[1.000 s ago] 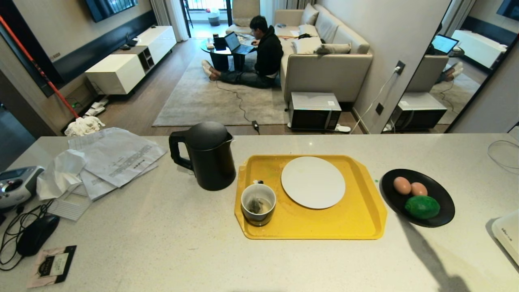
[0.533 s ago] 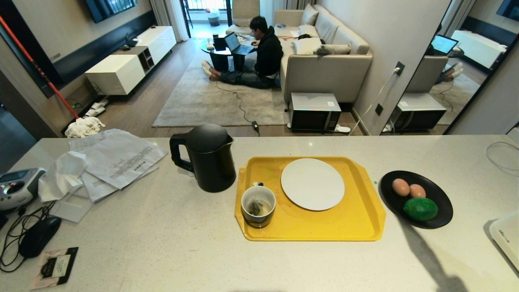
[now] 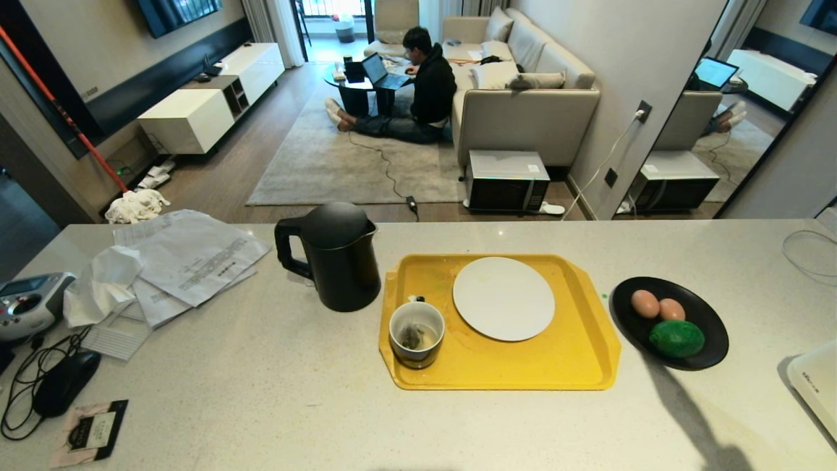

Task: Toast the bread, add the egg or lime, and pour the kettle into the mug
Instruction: Put the bread slices in the toaster

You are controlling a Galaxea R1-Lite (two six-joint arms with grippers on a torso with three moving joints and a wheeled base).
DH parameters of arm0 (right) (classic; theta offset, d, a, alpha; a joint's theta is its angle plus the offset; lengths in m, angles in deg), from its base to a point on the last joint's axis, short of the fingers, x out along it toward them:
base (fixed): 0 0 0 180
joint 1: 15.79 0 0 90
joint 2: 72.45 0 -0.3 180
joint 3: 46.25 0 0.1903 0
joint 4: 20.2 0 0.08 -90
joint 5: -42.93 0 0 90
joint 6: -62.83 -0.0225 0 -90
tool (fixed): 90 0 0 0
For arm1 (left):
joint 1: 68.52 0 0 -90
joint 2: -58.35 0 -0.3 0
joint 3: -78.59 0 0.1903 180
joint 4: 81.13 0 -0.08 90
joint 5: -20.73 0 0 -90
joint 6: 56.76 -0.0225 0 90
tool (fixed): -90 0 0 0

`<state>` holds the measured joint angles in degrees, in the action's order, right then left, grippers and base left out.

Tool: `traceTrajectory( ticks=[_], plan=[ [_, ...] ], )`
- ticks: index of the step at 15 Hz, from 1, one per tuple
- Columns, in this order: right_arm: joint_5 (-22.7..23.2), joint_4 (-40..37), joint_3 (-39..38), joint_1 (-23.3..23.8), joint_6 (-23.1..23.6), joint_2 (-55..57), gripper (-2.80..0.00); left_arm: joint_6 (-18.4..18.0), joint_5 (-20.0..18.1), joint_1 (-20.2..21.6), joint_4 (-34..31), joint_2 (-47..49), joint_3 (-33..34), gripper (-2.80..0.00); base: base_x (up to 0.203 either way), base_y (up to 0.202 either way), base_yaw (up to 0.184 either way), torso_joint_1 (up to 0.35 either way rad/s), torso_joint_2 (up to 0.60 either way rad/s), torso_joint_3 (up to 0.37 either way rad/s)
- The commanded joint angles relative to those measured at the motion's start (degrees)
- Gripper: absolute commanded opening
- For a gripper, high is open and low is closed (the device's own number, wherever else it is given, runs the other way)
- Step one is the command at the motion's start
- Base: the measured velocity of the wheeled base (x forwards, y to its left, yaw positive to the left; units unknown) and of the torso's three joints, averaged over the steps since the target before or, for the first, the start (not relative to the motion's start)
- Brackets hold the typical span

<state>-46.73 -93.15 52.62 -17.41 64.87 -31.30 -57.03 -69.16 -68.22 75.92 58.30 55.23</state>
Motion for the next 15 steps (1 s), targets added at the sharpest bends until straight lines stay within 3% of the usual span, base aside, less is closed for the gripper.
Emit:
traceTrajectory(
  ticks=[1, 6, 15],
  plan=[
    [0.08, -0.27, 0.26, -0.05, 0.01, -0.01, -2.80, 0.00, 0.01, 0.05, 0.02, -0.04, 0.00, -2.80, 0.000, 0.000, 0.000, 0.000, 0.00, 0.000],
    [-0.07, -0.25, 0.44, -0.05, -0.01, 0.17, -2.80, -0.08, 0.07, 0.05, 0.02, -0.04, 0.00, -2.80, -0.001, -0.001, -0.017, 0.001, 0.00, 0.001],
    [0.19, -0.25, 0.61, -0.05, -0.01, 0.34, -2.80, -0.08, 0.07, 0.05, 0.02, -0.04, 0.00, -2.80, 0.001, 0.007, -0.170, 0.004, 0.00, 0.003]
  ],
)
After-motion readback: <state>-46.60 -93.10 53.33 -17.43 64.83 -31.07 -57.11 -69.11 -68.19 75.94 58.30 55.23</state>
